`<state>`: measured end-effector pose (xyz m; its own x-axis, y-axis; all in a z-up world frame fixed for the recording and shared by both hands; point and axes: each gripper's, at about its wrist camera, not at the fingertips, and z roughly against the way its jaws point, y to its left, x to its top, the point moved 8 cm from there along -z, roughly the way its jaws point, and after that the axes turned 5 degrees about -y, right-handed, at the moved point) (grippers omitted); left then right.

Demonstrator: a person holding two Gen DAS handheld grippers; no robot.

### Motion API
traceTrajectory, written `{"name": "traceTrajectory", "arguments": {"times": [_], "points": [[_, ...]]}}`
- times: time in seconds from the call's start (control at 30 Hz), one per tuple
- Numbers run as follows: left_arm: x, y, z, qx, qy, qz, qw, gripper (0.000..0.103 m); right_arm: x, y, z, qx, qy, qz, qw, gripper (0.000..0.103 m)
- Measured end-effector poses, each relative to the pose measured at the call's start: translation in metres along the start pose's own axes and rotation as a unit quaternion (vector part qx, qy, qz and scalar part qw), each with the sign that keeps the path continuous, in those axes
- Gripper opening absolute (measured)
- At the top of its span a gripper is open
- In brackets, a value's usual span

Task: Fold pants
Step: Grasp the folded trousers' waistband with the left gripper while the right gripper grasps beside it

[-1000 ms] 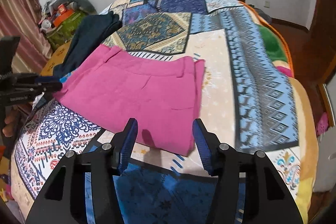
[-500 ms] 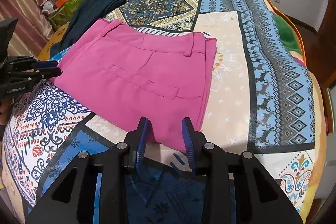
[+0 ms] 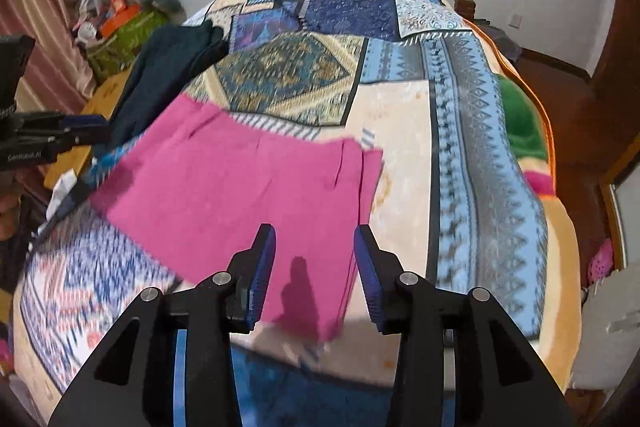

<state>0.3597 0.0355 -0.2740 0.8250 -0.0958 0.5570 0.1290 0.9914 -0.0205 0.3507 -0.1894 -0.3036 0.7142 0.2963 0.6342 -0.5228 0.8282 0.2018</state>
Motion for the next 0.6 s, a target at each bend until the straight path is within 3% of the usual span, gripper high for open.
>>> {"name": "traceTrajectory", "arguments": {"times": [0.27, 0.5, 0.6], "points": [[0.017, -0.020, -0.061, -0.042, 0.046, -0.003, 0.9980, 0.044, 0.019, -0.008, -0.046, -0.005, 0.020, -0.006, 1.000, 0.037], [0.012, -0.023, -0.095, -0.036, 0.075, -0.020, 0.9964, 0.051, 0.023, -0.015, -0.078, -0.009, 0.039, 0.011, 0.999, 0.037], [0.012, -0.024, -0.096, -0.023, 0.065, -0.040, 0.9968, 0.042, 0.021, -0.014, -0.082, -0.010, 0.041, 0.029, 0.999, 0.033]]}}
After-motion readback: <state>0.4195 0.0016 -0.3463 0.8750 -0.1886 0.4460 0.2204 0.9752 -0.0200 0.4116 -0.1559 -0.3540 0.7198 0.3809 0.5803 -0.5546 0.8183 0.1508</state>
